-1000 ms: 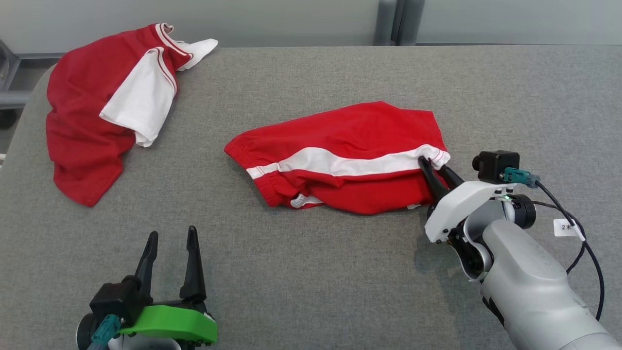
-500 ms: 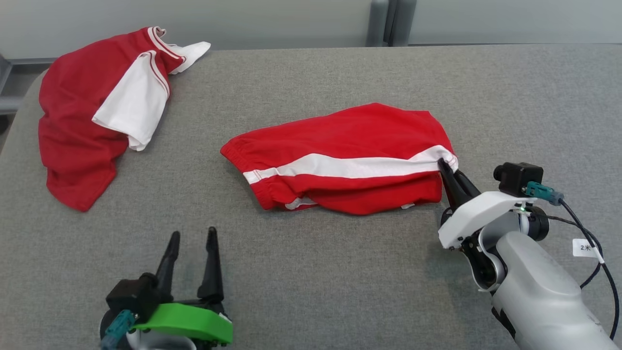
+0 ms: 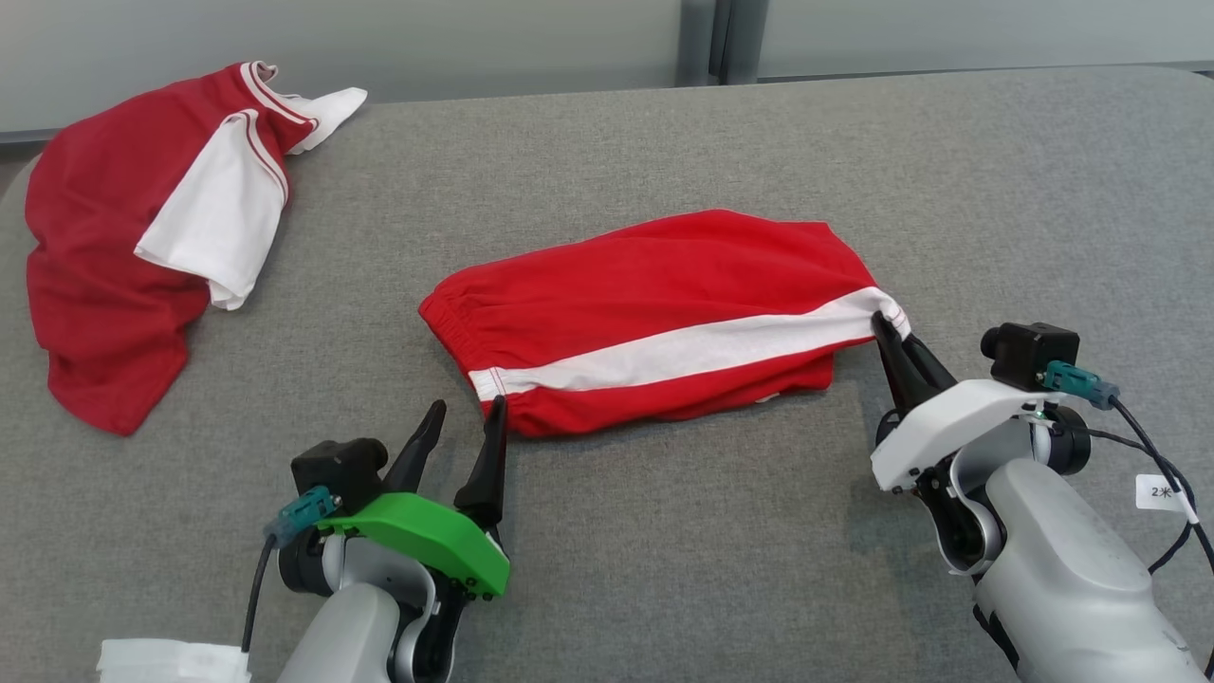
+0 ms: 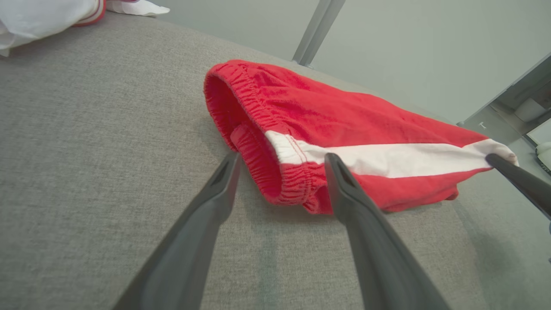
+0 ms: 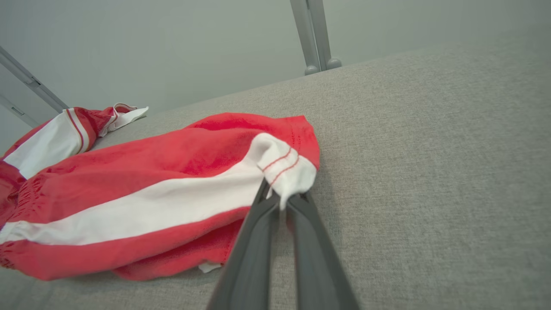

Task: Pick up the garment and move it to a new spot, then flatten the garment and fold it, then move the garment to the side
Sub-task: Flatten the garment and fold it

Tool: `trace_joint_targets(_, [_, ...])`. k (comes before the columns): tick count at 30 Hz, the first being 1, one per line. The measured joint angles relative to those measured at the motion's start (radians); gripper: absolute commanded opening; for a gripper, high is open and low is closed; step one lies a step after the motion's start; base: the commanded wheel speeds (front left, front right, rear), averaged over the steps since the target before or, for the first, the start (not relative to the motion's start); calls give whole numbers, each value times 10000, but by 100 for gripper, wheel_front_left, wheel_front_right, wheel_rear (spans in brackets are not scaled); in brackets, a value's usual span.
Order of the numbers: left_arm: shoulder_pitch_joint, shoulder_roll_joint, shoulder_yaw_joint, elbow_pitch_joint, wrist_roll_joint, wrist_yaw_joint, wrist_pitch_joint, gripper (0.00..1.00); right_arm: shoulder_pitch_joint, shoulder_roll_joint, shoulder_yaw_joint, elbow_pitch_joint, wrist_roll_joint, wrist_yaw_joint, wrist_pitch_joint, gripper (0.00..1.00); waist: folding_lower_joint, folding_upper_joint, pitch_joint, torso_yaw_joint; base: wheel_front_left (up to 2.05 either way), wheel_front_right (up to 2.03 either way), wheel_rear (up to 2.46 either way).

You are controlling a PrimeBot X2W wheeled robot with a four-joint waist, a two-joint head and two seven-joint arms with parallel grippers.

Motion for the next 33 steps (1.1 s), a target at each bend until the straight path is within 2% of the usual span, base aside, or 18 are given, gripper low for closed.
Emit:
trace_joint_targets(7, [-734, -96, -226, 1018, -539, -56, 71, 100, 35, 102, -90, -176, -247, 0, 174, 0, 0, 0, 109, -149, 0, 0, 0])
trace_joint_targets(15, [-1070, -115, -663, 1269, -846, -151, 257, 100, 134, 151, -280, -295, -460, 0, 236, 0, 0, 0, 118, -118, 0, 0, 0])
trace_joint_targets(17, [-1147, -115, -727, 1396, -855, -107, 311, 80, 177, 182, -301, -328, -502, 0, 265, 0, 1, 0, 120, -125, 0, 0, 0])
trace_joint_targets(21, [-1335, -115, -752, 1453, -949, -107, 174, 49, 186, 232, -322, -393, -531, 0, 280, 0, 0, 0, 136, -162, 0, 0, 0])
trace_joint_targets(23, [-1406, -115, -773, 1457, -1039, -107, 125, 42, 195, 244, -328, -408, -556, 0, 307, 0, 0, 0, 135, -179, 0, 0, 0])
trace_joint_targets(24, [-1415, -117, -796, 1473, -1066, -107, 117, 34, 200, 253, -332, -412, -564, 0, 311, 0, 0, 0, 132, -186, 0, 0, 0])
trace_joint_targets(25, [-1418, -119, -805, 1484, -1085, -107, 54, 13, 201, 267, -334, -424, -585, 0, 320, 0, 0, 0, 131, -195, 0, 0, 0])
trace_joint_targets(26, [-1431, -119, -807, 1492, -1131, -107, 0, 0, 201, 280, -334, -435, -587, 0, 320, 0, 0, 0, 128, -204, 0, 0, 0])
trace_joint_targets(33, [-1523, -121, -681, 1126, -1716, -211, -502, 0, 208, 244, -466, -662, -594, 0, 201, 0, 0, 0, 56, -233, 0, 0, 0])
